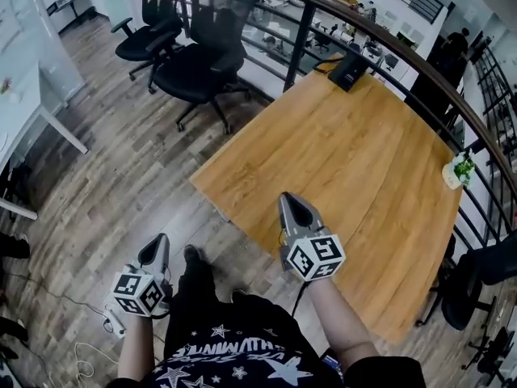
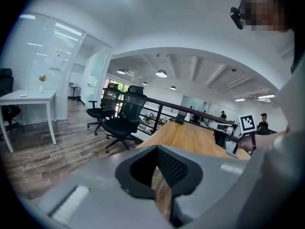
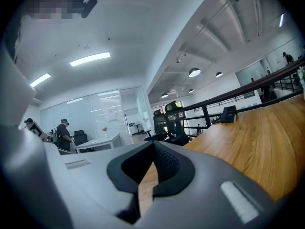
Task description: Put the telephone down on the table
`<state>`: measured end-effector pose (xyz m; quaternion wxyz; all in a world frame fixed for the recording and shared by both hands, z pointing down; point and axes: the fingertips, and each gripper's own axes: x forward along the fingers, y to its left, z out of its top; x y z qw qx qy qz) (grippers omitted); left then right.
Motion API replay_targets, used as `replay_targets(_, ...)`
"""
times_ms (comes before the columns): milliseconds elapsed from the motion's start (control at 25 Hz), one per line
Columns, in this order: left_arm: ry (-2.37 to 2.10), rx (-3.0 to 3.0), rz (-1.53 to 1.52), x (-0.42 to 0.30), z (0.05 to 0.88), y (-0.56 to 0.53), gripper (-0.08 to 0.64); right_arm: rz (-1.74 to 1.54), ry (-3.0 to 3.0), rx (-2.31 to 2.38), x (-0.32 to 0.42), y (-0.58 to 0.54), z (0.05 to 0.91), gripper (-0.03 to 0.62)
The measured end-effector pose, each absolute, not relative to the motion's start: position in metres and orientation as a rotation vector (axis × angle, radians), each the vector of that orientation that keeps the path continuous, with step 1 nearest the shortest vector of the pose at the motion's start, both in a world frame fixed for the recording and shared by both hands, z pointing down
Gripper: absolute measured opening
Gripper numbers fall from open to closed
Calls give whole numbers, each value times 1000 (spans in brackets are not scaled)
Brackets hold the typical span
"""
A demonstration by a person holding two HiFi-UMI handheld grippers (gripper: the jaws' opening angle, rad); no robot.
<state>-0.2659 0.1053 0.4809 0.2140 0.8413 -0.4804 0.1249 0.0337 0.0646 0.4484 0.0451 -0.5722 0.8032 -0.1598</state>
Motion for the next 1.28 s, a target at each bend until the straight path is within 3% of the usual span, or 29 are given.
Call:
replay_targets(360,-1186,2606,353,-216,454,-57,2,-387,2177,-2023,102,1,443,-1)
replay_targets(880,-456,2842,503,-79,461,-355,2,-369,1617,-2533,178,-156,436,-2)
replay_targets(1280,-143,2813,489,21,465,-468,2,-381,1467,-2644,265,-229,386,-2)
